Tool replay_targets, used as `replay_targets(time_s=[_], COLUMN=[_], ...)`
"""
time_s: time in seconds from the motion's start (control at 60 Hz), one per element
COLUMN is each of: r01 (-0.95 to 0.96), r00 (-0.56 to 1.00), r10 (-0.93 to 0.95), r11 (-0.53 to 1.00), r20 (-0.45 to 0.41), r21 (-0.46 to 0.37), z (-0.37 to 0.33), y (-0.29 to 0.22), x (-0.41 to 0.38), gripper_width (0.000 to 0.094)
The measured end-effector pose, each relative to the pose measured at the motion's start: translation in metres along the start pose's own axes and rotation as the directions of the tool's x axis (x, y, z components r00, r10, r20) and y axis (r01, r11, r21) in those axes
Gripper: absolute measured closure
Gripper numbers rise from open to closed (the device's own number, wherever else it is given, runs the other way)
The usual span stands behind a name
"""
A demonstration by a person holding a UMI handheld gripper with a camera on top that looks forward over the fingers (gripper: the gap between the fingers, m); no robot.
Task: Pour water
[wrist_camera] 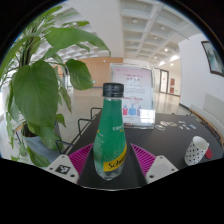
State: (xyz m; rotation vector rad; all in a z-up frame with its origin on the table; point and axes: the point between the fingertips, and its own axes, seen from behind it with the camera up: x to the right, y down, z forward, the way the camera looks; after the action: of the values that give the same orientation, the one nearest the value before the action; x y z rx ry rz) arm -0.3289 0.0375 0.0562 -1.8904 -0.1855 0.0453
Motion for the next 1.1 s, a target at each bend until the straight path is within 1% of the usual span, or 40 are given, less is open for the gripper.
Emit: replay_targets(time_s=[0.067,0.1,0.25,0.267,0.283,0.3,0.317,0.367,0.383,0.417,0.483,0.533,0.583,0.65,0.717,0.767,0.817,0.883,0.917,0.983,1.05,1.1], r01=[-0.011,-0.014,-0.009,-0.013,-0.018,-0.026,-0.035,-0.058,-0.063,-0.083,-0.134,-0.214,-0.305,-0.474,-0.650,-0.762,-0.854,-0.929,-0.945,-0.940,-0.899,-0.857], r00=[1.000,1.000,0.999,0.999,0.999,0.999,0.999,0.997,0.996,0.994,0.984,0.964,0.933,0.844,0.701,0.561,0.392,0.140,0.018,-0.199,-0.381,-0.486], r10=[0.011,0.014,0.007,0.011,0.016,0.024,0.033,0.054,0.058,0.076,0.117,0.183,0.258,0.390,0.526,0.601,0.663,0.709,0.720,0.720,0.688,0.658], r11=[1.000,1.000,0.999,0.999,0.999,0.998,0.998,0.996,0.995,0.993,0.983,0.964,0.937,0.863,0.749,0.643,0.520,0.336,0.239,0.051,-0.119,-0.229], r20=[0.011,0.012,0.038,0.038,0.038,0.039,0.042,0.055,0.065,0.080,0.134,0.192,0.250,0.368,0.482,0.570,0.638,0.691,0.694,0.665,0.618,0.576], r21=[0.022,0.022,0.044,0.043,0.045,0.049,0.057,0.069,0.075,0.090,0.125,0.157,0.170,0.172,0.127,0.072,-0.016,-0.156,-0.223,-0.336,-0.421,-0.462], z=[0.004,0.005,0.005,0.005,0.005,0.004,0.004,0.000,-0.001,-0.006,-0.019,-0.033,-0.047,-0.071,-0.095,-0.107,-0.118,-0.128,-0.127,-0.123,-0.115,-0.104], y=[-0.004,-0.004,-0.006,-0.006,-0.006,-0.007,-0.010,-0.017,-0.020,-0.029,-0.052,-0.077,-0.106,-0.141,-0.178,-0.201,-0.215,-0.227,-0.228,-0.225,-0.210,-0.197], x=[-0.003,-0.003,-0.001,-0.001,-0.001,0.000,0.001,0.003,0.003,0.001,0.002,0.003,-0.003,0.011,0.024,0.038,0.056,0.081,0.096,0.123,0.151,0.166], gripper_width=[0.0380,0.0383,0.0470,0.0468,0.0493,0.0494,0.0516,0.0514,0.0534,0.0533,0.0533,0.0535,0.0536,0.0536,0.0536,0.0536,0.0537,0.0538,0.0537,0.0537,0.0539,0.0539])
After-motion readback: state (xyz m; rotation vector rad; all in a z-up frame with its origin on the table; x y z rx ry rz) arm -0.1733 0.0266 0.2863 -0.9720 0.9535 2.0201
